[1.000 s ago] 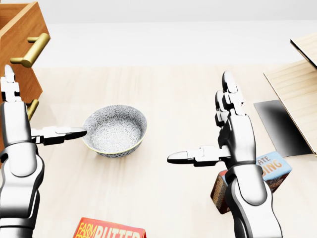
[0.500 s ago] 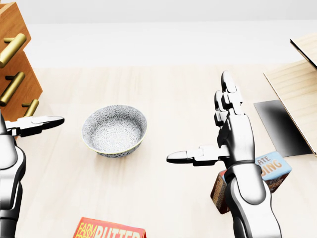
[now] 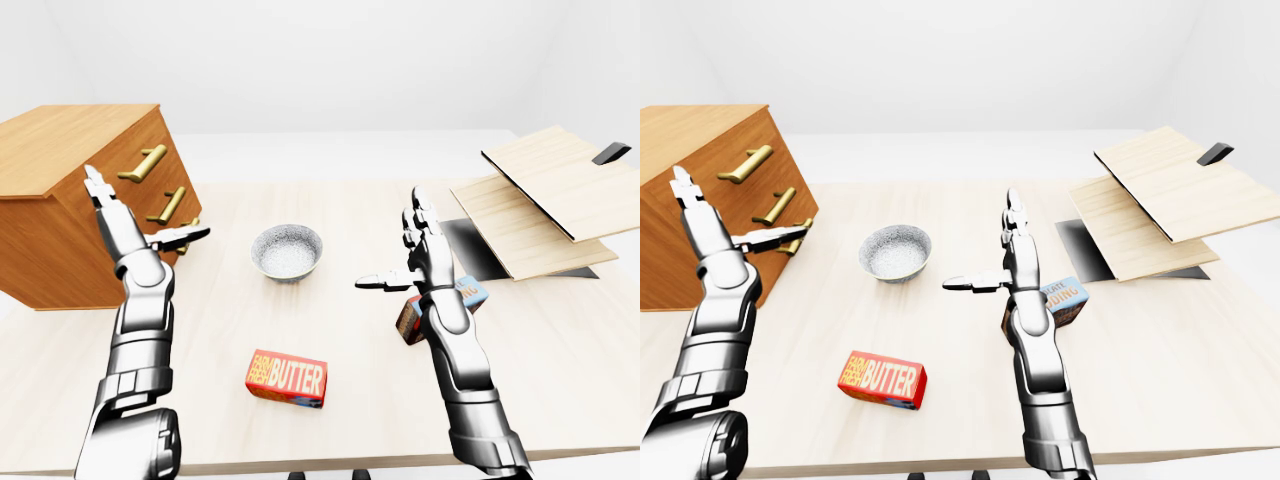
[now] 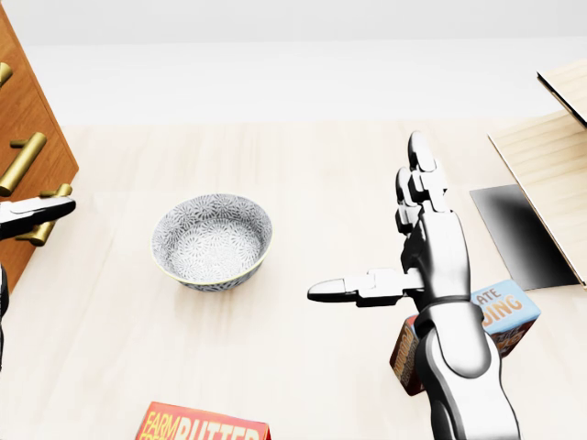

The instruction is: Close the top drawer of the cabinet.

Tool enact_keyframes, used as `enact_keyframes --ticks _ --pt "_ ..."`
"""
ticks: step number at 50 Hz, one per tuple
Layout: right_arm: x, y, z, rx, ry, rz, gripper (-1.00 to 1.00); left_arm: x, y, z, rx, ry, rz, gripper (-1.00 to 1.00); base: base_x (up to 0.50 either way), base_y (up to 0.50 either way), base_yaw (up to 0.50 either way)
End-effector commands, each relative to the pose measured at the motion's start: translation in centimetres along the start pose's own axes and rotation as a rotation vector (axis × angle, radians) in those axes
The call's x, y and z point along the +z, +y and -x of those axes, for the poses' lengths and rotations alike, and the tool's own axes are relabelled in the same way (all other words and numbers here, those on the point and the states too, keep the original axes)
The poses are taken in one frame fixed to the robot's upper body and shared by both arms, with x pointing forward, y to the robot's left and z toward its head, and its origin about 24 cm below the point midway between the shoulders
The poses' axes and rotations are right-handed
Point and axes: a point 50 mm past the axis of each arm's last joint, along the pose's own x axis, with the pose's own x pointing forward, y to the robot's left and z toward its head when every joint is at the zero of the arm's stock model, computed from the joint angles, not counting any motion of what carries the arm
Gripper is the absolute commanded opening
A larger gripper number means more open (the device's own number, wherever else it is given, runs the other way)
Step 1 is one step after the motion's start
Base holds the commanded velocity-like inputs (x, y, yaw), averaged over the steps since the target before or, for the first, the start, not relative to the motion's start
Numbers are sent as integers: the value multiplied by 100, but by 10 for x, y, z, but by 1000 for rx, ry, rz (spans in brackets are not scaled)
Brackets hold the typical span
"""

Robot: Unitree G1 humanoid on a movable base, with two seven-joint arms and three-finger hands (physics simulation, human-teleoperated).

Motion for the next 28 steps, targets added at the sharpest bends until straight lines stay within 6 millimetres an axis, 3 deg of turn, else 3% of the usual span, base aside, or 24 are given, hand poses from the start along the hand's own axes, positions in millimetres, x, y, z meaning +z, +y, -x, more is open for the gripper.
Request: enact_keyframes --ticks 1,17,28 --pt "0 0 1 1 1 1 100 3 17 -11 80 -7 -19 100 0 0 0" --pt "-2 -1 3 3 6 3 100 6 21 -12 110 -25 -28 100 0 0 0" --pt "1 0 0 1 -2 2 100 12 22 23 69 -117 45 100 0 0 0"
